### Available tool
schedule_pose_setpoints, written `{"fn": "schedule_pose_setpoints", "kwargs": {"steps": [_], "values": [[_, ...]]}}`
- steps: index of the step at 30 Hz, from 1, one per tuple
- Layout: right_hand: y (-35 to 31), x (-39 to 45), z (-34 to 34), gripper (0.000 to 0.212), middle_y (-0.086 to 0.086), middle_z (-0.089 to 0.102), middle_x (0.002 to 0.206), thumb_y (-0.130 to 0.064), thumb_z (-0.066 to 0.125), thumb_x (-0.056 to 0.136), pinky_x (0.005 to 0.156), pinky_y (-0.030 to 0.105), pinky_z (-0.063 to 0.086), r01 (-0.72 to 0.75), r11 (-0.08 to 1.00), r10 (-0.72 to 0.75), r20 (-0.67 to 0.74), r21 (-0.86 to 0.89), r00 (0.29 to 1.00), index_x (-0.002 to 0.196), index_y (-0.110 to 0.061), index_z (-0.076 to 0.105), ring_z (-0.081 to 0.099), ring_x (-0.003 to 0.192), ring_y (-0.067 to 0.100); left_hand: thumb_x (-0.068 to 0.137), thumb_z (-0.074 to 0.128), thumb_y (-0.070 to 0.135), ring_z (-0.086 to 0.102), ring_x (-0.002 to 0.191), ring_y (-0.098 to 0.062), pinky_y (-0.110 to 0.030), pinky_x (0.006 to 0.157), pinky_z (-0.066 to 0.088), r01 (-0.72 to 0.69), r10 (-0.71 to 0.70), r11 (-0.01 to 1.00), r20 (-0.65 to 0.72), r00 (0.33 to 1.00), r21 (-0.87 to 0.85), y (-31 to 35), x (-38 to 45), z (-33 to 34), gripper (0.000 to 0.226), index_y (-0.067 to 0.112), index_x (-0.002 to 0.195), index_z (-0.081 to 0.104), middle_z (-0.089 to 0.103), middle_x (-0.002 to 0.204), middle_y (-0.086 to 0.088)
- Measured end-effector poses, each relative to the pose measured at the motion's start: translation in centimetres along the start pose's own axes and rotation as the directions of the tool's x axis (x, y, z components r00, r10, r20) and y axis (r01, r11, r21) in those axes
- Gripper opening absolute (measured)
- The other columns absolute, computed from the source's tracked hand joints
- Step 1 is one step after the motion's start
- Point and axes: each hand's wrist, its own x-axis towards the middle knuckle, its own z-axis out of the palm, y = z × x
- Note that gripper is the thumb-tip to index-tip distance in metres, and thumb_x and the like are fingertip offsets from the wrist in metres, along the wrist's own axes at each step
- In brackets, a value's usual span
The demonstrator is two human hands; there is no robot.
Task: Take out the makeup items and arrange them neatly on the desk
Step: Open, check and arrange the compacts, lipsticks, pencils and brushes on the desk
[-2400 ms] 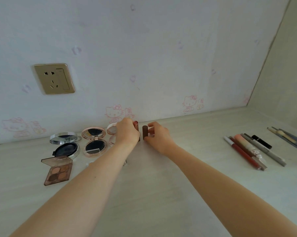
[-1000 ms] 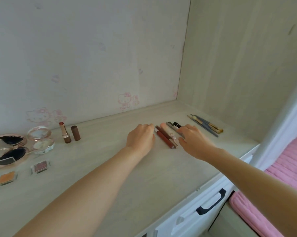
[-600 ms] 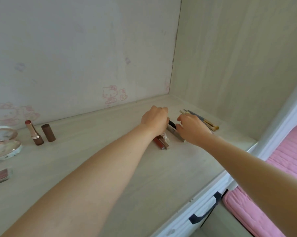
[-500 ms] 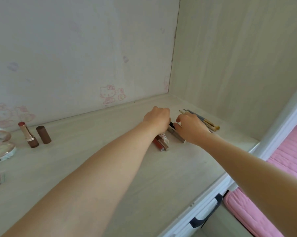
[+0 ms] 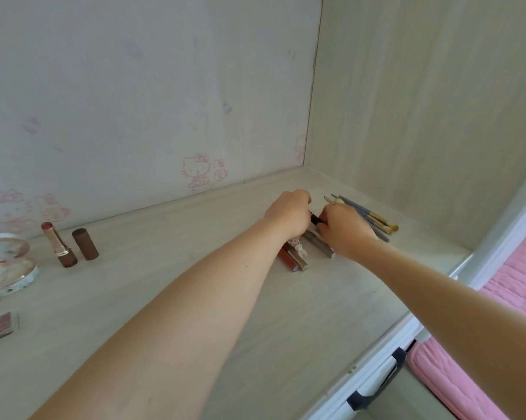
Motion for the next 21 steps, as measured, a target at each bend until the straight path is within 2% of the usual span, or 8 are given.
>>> {"fn": "schedule_pose_setpoints", "kwargs": {"steps": [2,4,7,10,13,18,21], "values": [[-0.2,-0.4,-0.4,0.017,0.004,0.055,0.079,-0.022,0.050,0.094,0.047,0.027,0.038,-0.011,0.999,0.012,-0.014,0.048,1.000,0.093,-0.009,0.061,0.055,0.066,0.021,0.093,0.047,0.008,0.054,0.116,-0.027,-0.033,0.098,0.045,-0.005,0.000,0.994,-0.048,0.999,-0.105,-0.1,-0.4,-0.3,0.038,0.014,0.130,0.052,0.054,0.130,-0.013],[-0.7,-1.1,-1.0,0.014,0.005,0.058,0.084,-0.022,0.052,0.094,0.052,0.030,0.046,0.002,0.997,0.001,-0.039,0.075,0.999,0.098,-0.010,0.058,0.057,0.068,0.021,0.092,0.050,0.006,0.057,0.113,-0.023,-0.029,0.096,0.045,-0.007,-0.017,0.977,-0.114,0.993,-0.212,0.0,-1.0,-1.0,0.032,0.013,0.123,0.057,0.058,0.125,-0.011],[-1.7,-2.3,-2.1,0.012,0.008,0.060,0.090,-0.018,0.052,0.094,0.060,0.034,0.048,0.037,0.987,-0.026,-0.073,0.154,0.997,0.101,-0.009,0.055,0.056,0.072,0.023,0.089,0.056,0.004,0.061,0.100,-0.018,-0.022,0.085,0.045,0.001,-0.078,0.927,-0.192,0.978,-0.375,0.2,-2.4,-2.3,0.025,0.011,0.112,0.063,0.064,0.114,-0.006],[-2.8,-3.7,-3.3,0.011,0.008,0.061,0.090,-0.015,0.052,0.094,0.059,0.030,0.042,0.065,0.974,-0.043,-0.106,0.218,0.993,0.103,-0.010,0.054,0.055,0.073,0.022,0.084,0.062,0.000,0.067,0.083,-0.020,-0.029,0.082,0.054,0.006,-0.150,0.858,-0.239,0.959,-0.513,0.3,-4.2,-3.7,0.018,0.013,0.095,0.068,0.070,0.098,-0.008],[-4.1,-5.4,-4.4,0.012,0.008,0.062,0.092,-0.013,0.052,0.094,0.063,0.029,0.042,0.094,0.952,-0.057,-0.134,0.292,0.989,0.105,-0.010,0.056,0.055,0.080,0.023,0.082,0.064,-0.005,0.071,0.082,-0.025,-0.034,0.079,0.059,0.024,-0.229,0.727,-0.210,0.951,-0.686,-0.1,-6.6,-5.1,0.017,0.011,0.085,0.067,0.069,0.091,-0.012],[-7.1,-9.2,-5.2,0.010,0.005,0.064,0.095,-0.016,0.055,0.092,0.065,0.026,0.048,0.150,0.874,-0.082,-0.165,0.462,0.983,0.100,-0.014,0.059,0.059,0.085,0.020,0.082,0.063,-0.010,0.069,0.083,-0.030,-0.032,0.078,0.059,0.035,-0.285,0.492,-0.124,0.950,-0.870,-1.8,-12.4,-7.3,0.015,0.005,0.083,0.064,0.065,0.086,-0.013],[-9.3,-11.6,-5.0,0.011,0.003,0.066,0.096,-0.017,0.058,0.090,0.077,0.035,0.050,0.190,0.847,-0.125,-0.163,0.497,0.979,0.100,-0.017,0.062,0.059,0.088,0.020,0.084,0.062,-0.010,0.069,0.080,-0.025,-0.027,0.077,0.059,0.048,-0.290,0.428,-0.087,0.953,-0.903,-3.6,-16.3,-8.4,0.013,0.003,0.086,0.064,0.065,0.090,-0.015]]}}
